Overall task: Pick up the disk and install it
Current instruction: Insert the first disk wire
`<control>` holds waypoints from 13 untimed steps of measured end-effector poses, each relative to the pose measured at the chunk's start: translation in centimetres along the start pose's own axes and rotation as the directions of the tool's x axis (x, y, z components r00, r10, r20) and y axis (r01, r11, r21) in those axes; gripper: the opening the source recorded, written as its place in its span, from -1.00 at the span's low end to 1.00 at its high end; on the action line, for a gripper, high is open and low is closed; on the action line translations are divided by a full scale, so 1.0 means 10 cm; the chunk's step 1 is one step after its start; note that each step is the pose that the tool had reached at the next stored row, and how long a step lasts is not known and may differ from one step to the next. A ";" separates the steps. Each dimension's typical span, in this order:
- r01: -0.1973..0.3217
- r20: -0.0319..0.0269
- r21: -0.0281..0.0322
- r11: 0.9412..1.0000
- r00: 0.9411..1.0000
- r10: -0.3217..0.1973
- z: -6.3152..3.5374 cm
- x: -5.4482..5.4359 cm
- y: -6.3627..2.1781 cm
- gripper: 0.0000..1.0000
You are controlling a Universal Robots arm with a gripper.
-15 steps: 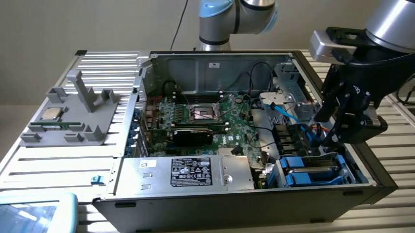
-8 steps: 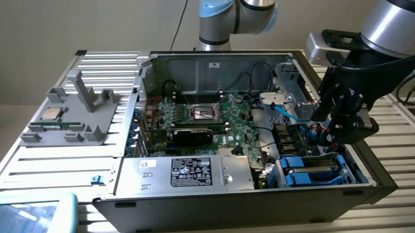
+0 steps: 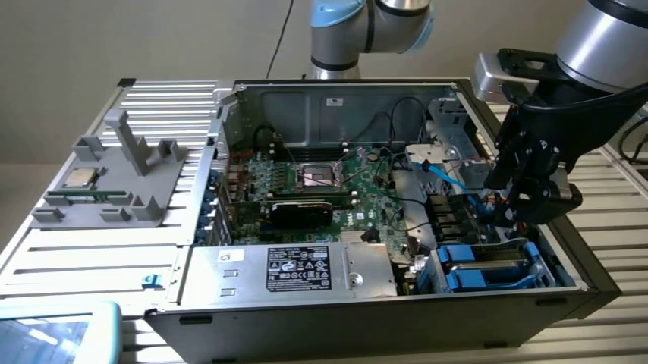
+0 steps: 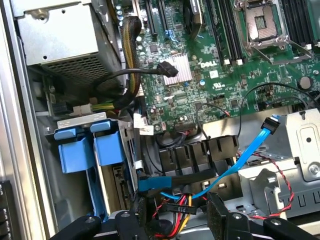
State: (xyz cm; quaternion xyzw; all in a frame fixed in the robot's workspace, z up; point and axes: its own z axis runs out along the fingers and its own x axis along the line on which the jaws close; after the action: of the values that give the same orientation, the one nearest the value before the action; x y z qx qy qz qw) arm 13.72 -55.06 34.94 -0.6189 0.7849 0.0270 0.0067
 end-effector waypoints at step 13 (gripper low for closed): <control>-0.053 -0.006 0.010 0.999 0.999 0.053 0.039 -0.07 0.006 0.20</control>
State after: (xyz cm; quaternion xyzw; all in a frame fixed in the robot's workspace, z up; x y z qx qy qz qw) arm 13.81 -54.37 34.58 -0.5981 0.8011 0.0212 0.0065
